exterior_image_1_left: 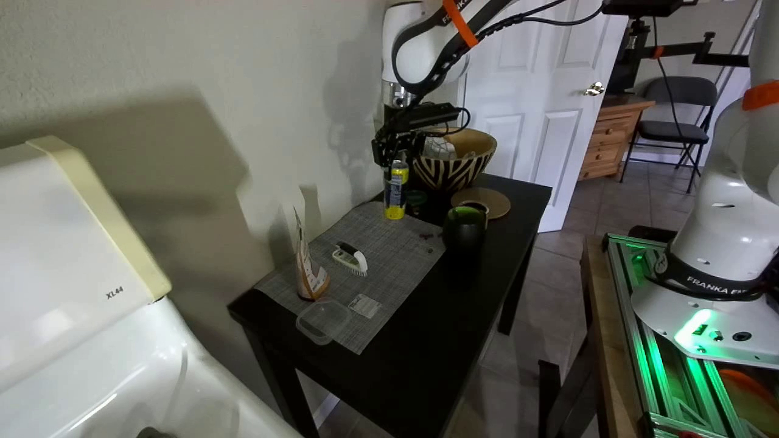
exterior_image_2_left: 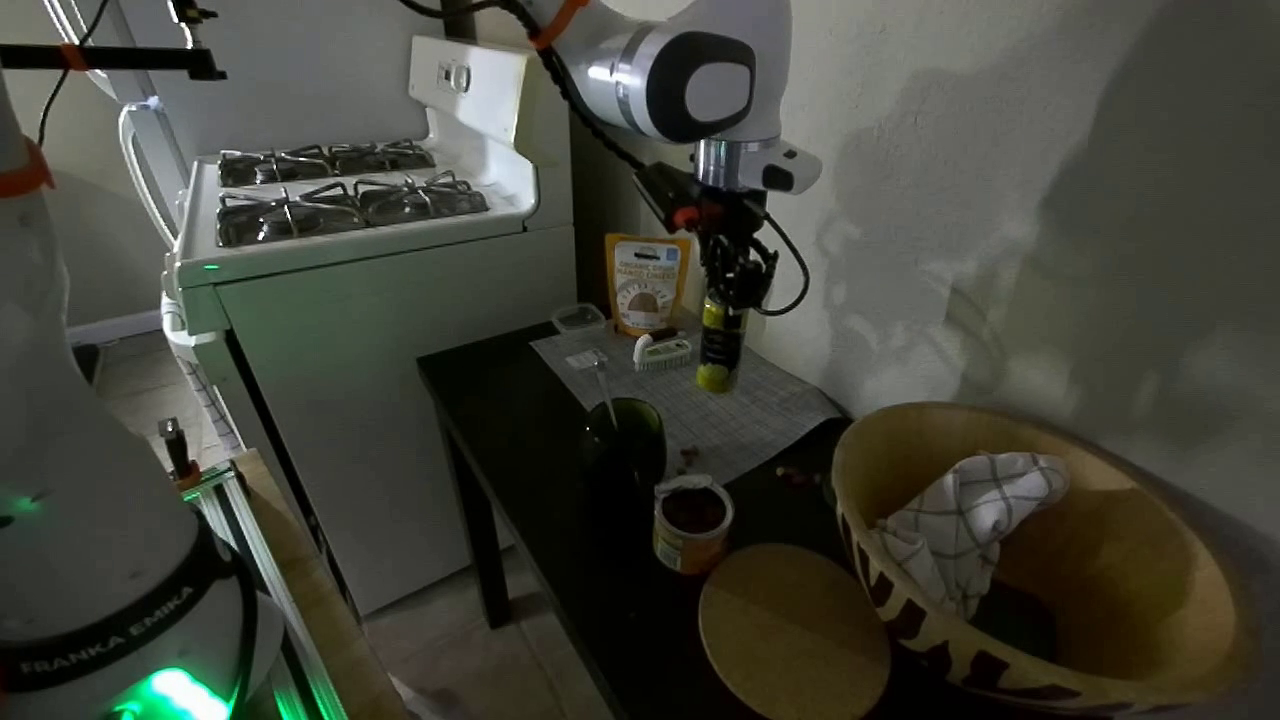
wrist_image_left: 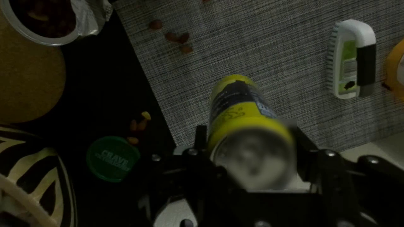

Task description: Pick up the yellow canned drink from the wooden bowl and place it on the gray mat on the table

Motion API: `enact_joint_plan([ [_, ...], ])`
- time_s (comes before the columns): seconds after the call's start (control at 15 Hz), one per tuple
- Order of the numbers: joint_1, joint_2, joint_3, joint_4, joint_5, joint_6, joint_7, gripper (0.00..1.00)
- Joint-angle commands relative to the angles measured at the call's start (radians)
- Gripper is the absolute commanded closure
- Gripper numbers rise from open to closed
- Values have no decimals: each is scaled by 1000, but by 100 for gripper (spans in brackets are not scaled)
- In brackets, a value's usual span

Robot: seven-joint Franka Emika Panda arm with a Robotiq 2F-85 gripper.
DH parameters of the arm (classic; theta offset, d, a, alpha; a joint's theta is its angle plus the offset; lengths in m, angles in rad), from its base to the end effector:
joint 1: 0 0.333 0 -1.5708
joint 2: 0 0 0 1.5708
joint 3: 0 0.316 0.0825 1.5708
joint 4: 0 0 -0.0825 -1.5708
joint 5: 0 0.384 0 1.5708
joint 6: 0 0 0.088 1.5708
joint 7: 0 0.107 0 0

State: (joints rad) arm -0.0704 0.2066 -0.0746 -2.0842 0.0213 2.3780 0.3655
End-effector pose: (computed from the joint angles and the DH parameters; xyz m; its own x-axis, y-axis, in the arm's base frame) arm 0.5797 -0.0834 0.3356 0.8628 -0.4989 0.0817 -0.4981 -0.8665 -0.0321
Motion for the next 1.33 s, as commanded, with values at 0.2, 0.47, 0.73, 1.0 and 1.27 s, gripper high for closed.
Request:
enact_joint_plan([
  [0.2, 29, 101, -16, 39, -12, 67, 27, 62],
  [0.47, 45, 163, -24, 63, -15, 88, 38, 62],
  [0.73, 58, 184, -35, 90, -13, 72, 49, 12],
  [1.0, 82, 129, -56, 76, -52, 49, 77, 0],
  [1.27, 85, -12, -31, 10, -76, -5, -8, 0],
])
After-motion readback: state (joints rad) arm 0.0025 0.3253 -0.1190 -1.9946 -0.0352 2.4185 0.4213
